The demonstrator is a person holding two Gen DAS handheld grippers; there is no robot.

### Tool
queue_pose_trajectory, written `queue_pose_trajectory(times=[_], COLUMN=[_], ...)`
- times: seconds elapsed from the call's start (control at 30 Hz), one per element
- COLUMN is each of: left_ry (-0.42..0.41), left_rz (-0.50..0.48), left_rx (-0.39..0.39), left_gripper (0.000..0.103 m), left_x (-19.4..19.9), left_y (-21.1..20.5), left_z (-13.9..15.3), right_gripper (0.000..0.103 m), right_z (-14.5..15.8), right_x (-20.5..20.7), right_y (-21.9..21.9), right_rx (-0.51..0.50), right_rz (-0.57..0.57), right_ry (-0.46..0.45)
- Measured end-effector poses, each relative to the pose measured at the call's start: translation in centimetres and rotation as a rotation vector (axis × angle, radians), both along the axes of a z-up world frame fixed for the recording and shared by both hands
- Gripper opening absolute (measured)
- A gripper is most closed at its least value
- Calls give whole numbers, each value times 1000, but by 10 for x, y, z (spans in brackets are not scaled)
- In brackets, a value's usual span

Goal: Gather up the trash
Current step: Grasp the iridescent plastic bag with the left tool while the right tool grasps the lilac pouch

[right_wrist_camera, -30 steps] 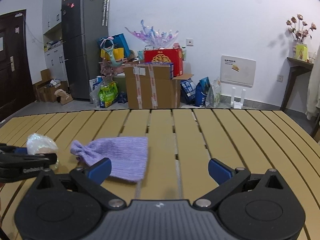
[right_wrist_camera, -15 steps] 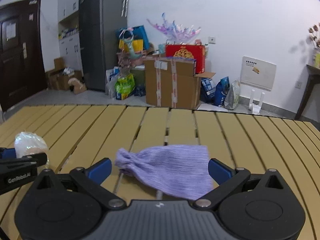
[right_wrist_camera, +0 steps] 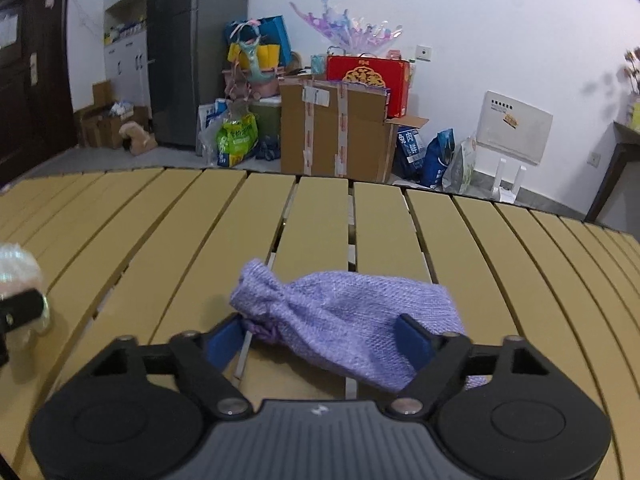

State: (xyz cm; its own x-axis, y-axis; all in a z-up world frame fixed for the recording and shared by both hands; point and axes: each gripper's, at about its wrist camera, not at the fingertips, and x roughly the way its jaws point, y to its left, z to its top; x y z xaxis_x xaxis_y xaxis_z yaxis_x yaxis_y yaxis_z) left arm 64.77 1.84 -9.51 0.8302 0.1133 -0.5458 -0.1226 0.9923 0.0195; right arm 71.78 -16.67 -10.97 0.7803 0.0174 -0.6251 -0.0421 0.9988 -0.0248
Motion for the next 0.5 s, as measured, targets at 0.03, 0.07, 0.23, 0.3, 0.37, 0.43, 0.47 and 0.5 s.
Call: queue_pose_trajectory(times=[0.03, 0.07, 0.23, 0.3, 0.37, 0.43, 0.47, 0.5], left_ry=[3, 7, 14, 5, -19, -30, -33, -33], left_rz=[1, 1, -2, 11, 9, 1, -4, -7], left_rx=[-1, -2, -1, 6, 7, 27, 40, 46], left_gripper=[43, 43, 43, 43, 43, 43, 43, 43], left_x=[0, 0, 0, -1, -7, -13, -17, -19], left_y=[0, 0, -1, -1, -3, -6, -9, -10], left_z=[0, -1, -2, 1, 7, 11, 13, 15], right_gripper=[65, 61, 20, 15, 13, 11, 11, 11], right_z=[-1, -1, 4, 7, 12, 19, 23, 27], right_x=[-3, -3, -11, -15, -22, -28, -34, -38], right_y=[-1, 1, 8, 5, -2, -9, -11, -14], right_rx=[6, 3, -9, 3, 22, 33, 33, 33], right_rz=[8, 15, 45, 47, 44, 41, 39, 38], right_ry=[-5, -7, -10, -14, -35, -57, -67, -77])
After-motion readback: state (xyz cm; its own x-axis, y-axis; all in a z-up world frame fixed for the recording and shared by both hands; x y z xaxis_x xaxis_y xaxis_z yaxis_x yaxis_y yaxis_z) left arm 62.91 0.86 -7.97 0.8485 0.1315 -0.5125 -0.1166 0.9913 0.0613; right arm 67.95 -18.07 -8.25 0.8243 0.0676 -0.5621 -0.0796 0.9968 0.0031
